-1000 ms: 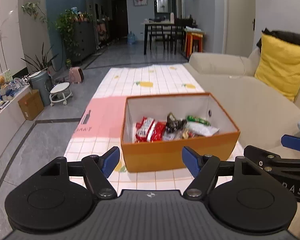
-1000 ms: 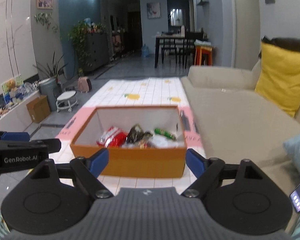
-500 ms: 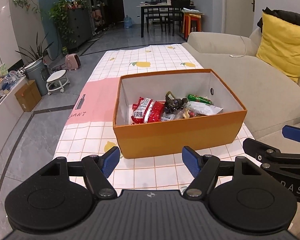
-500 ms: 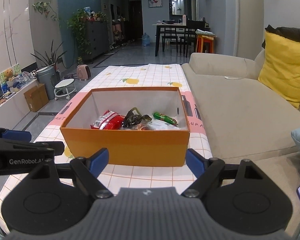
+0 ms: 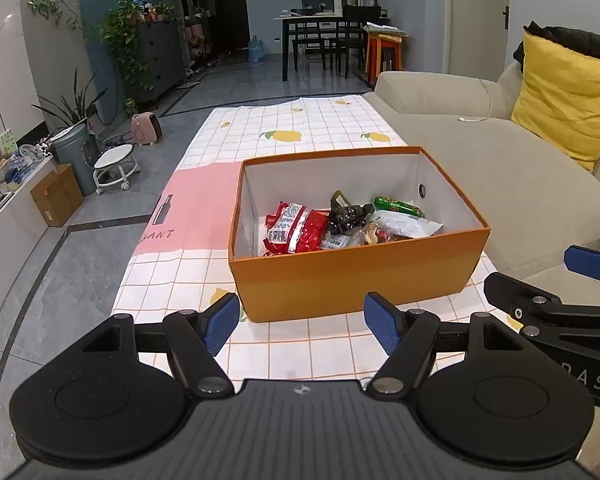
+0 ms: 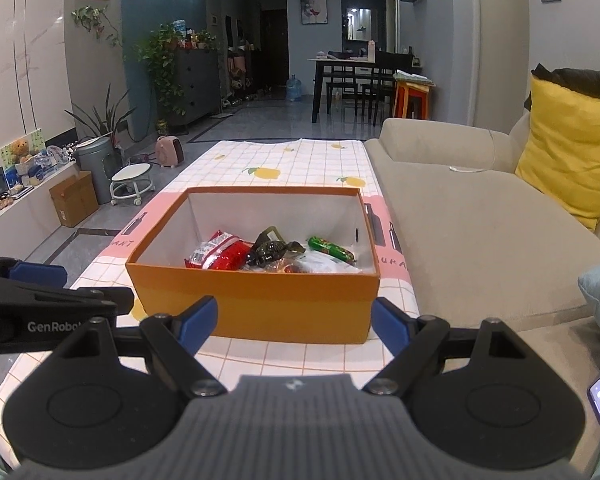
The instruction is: Organize snacks
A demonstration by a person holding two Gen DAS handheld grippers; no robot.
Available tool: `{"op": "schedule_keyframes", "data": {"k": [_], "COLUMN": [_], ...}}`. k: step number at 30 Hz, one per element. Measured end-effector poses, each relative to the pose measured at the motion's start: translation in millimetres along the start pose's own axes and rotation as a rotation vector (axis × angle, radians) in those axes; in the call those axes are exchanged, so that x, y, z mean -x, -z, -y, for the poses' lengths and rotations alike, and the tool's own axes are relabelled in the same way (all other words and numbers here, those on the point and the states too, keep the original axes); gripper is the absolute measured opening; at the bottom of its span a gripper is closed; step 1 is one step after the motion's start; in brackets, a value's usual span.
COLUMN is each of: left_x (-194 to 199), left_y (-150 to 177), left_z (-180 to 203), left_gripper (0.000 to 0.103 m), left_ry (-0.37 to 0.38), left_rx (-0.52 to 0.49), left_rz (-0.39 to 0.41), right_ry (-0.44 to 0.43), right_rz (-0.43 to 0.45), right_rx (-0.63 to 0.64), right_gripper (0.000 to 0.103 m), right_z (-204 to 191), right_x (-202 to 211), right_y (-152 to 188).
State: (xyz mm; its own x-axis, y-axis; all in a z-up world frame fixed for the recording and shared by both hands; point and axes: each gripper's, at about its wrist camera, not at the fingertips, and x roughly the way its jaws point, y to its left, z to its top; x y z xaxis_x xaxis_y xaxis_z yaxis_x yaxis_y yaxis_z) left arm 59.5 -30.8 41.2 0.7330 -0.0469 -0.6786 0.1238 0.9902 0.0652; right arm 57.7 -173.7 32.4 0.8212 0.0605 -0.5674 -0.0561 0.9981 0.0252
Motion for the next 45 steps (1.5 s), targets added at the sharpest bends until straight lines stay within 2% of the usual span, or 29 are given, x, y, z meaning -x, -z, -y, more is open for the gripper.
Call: {"op": "schedule_keyframes", "data": {"k": [45], "left_x": [1.5], "left_y": [-1.6], "left_z": [2.4], "left_gripper": [0.083], "left_ry": [0.005], "left_rx": [0.013], "left_rz": [-0.006], "right_ry": [0.008], "right_rz": [-0.02], "right_rx": [0.026], "right_gripper": [0.081], "right_z": [-0.5], "right_x": [-4.0], "right_y": [2.8]}}
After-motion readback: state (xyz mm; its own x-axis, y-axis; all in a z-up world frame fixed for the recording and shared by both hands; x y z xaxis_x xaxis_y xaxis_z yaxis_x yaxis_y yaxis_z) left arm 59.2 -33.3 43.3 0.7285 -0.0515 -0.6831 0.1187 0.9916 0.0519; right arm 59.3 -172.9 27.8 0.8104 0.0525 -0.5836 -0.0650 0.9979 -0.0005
